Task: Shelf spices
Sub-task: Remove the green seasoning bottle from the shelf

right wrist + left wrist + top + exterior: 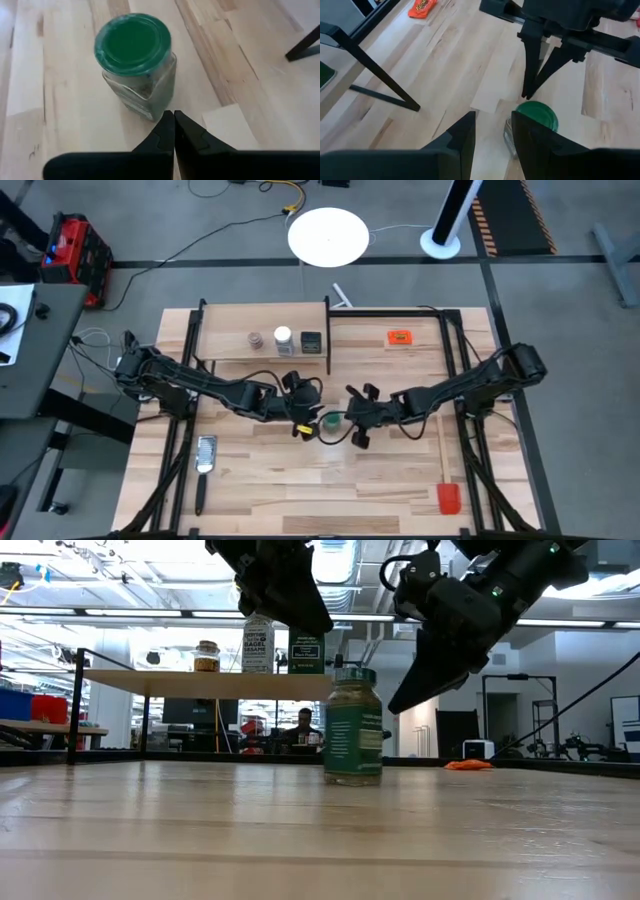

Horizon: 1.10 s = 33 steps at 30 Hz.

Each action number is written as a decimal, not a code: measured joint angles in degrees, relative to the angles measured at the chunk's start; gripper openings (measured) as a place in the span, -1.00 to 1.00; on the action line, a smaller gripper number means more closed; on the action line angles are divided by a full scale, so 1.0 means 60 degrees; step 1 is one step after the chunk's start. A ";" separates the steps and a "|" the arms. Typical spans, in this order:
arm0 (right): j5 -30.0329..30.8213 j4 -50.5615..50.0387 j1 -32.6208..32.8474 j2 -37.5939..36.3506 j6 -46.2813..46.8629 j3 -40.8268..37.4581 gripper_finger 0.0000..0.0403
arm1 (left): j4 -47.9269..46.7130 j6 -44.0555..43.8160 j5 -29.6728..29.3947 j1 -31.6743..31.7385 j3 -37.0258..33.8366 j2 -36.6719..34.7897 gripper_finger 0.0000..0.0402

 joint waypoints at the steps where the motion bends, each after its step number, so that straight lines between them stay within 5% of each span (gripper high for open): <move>1: -0.0014 0.0072 0.0028 0.0000 -0.0003 0.0004 -0.96 | 0.0002 0.0004 0.0048 0.0000 0.0000 0.0000 -0.42; 10: -0.0006 0.0062 -0.0002 0.0000 -0.0109 0.0011 -0.97 | -0.0174 0.0498 0.1608 0.0000 0.0007 0.0000 -0.39; 17: 0.0001 -0.0173 -0.0005 -0.0004 -0.0105 0.0011 -0.97 | -0.0061 0.0634 0.2604 -0.0104 0.0007 0.0000 -0.07; 24: 0.0029 -0.1012 -0.0001 -0.0004 0.0060 0.0011 -0.96 | 0.0660 0.0281 0.2318 -0.0085 0.0019 0.0406 0.25; 33: 0.0064 -0.1731 0.0017 -0.0143 0.0333 0.0007 -0.96 | 0.1122 -0.0203 0.1743 0.0173 0.0033 0.0696 0.29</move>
